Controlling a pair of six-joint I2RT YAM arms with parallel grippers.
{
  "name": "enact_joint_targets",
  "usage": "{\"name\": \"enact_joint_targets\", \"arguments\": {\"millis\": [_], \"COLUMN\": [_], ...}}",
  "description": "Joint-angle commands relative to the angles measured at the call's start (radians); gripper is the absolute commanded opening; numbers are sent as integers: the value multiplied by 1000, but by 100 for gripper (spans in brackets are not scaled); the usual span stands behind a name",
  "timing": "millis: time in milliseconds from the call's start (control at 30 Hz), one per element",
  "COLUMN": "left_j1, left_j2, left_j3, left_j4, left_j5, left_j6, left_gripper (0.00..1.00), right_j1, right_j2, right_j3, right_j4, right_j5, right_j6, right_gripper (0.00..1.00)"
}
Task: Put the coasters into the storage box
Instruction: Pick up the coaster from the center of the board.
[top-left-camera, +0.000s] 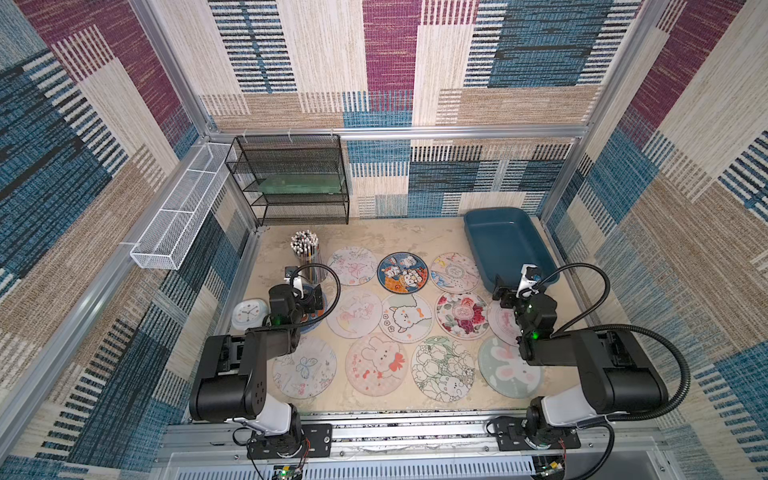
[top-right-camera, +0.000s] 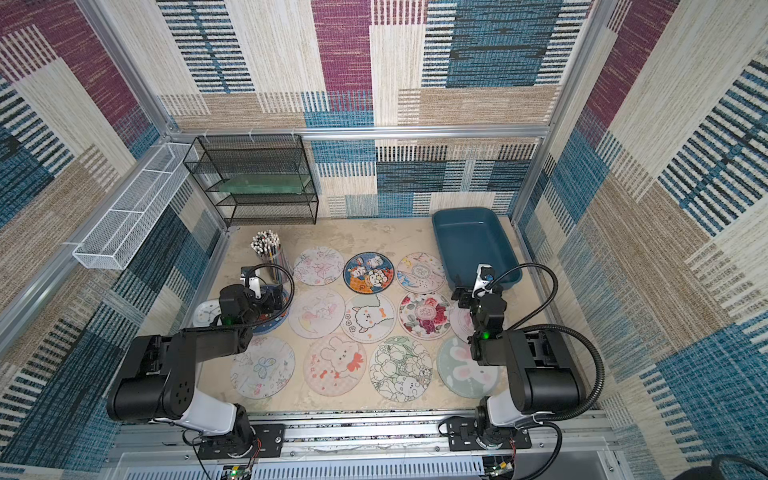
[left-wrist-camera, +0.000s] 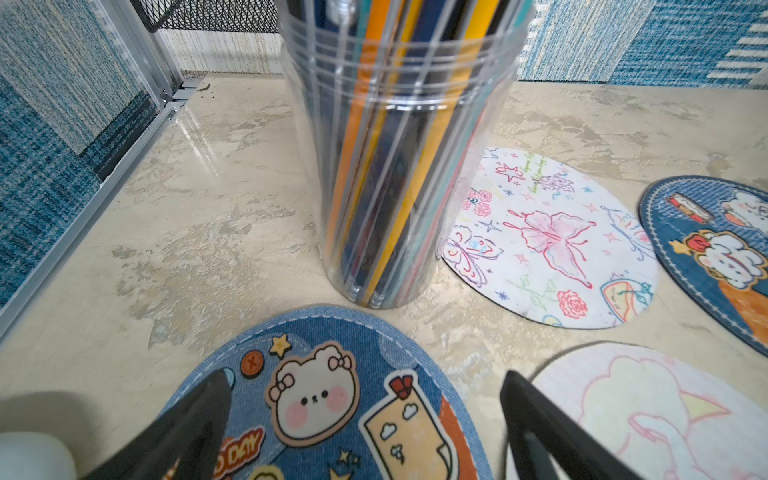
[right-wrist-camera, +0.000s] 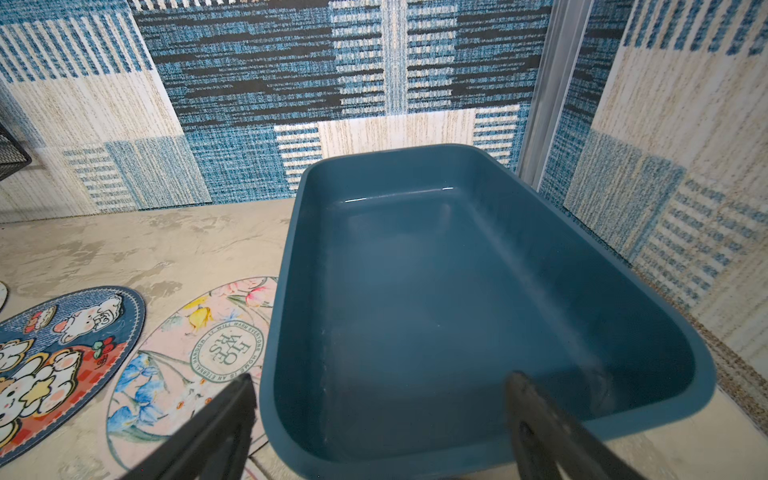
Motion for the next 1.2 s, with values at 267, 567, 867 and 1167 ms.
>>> {"name": "enact_joint_targets", "arguments": {"millis": [267,567,867,1167], "left_j1": [1,1,1,1], "left_j2": [-2,-1,-2,-9], "left_j3": [4,4,5,-6], "left_j4": [1,0,-1,12], "left_j5": [20,20,22,21], "left_j6": [2,2,2,5], "left_gripper": [100,99,100,97], "right_j1": [0,0,2,25], "right_j2": [-1,0,-9,-82], "right_j3": [4,4,10,115], "right_j4": [23,24,13,-230], "right_j5": [-1,-1,14,36], "right_j6": [-10,-10,-8,-27], "right_gripper": [95,95,95,95]}}
